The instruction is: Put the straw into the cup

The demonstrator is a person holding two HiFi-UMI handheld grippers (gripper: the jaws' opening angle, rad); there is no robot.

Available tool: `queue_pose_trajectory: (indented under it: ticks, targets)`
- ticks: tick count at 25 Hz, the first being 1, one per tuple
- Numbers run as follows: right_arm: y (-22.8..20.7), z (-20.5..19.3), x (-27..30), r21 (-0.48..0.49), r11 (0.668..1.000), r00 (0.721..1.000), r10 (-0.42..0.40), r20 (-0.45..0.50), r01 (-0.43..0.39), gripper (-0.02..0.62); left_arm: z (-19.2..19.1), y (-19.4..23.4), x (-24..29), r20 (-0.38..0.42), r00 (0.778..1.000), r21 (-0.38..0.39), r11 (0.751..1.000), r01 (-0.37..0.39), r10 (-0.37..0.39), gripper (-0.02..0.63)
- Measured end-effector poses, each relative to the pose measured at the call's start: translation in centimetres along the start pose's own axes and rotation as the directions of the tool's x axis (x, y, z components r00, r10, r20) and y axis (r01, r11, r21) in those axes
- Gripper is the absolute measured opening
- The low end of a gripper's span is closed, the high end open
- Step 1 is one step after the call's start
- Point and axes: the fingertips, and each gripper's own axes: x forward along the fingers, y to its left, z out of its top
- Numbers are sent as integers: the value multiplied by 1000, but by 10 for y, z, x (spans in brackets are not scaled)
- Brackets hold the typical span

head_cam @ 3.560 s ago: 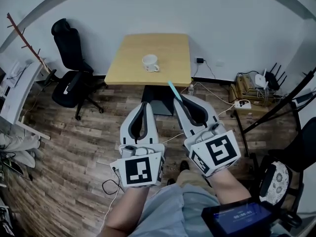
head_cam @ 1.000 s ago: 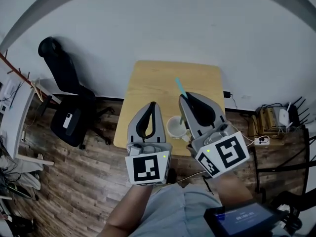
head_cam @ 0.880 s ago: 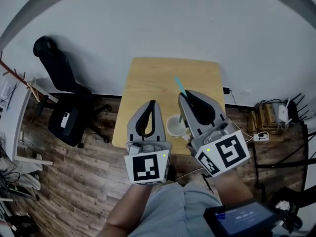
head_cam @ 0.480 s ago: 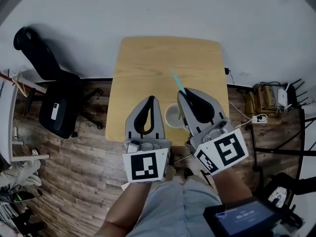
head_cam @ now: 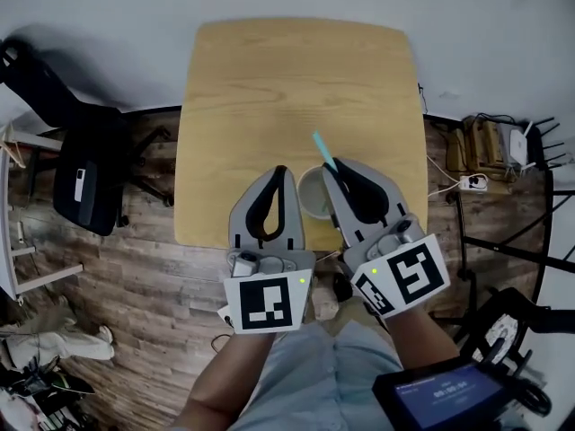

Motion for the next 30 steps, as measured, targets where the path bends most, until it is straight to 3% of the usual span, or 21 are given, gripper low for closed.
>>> queue_pose_trajectory:
  ticks: [11, 18, 30]
  targets:
    - [-2, -46, 14, 30, 1000, 998, 3, -67, -1, 26, -37, 12, 10, -72, 997, -36, 999, -2, 0, -2]
    - [-12, -50, 16, 35, 999, 997, -37, -63, 40, 34, -52, 15, 14, -96, 995, -50, 999, 3, -8, -2]
    - [-20, -28, 5, 7, 996, 996, -89, -30, 90, 40, -25, 9, 11, -41, 999, -37, 999, 15, -17, -2]
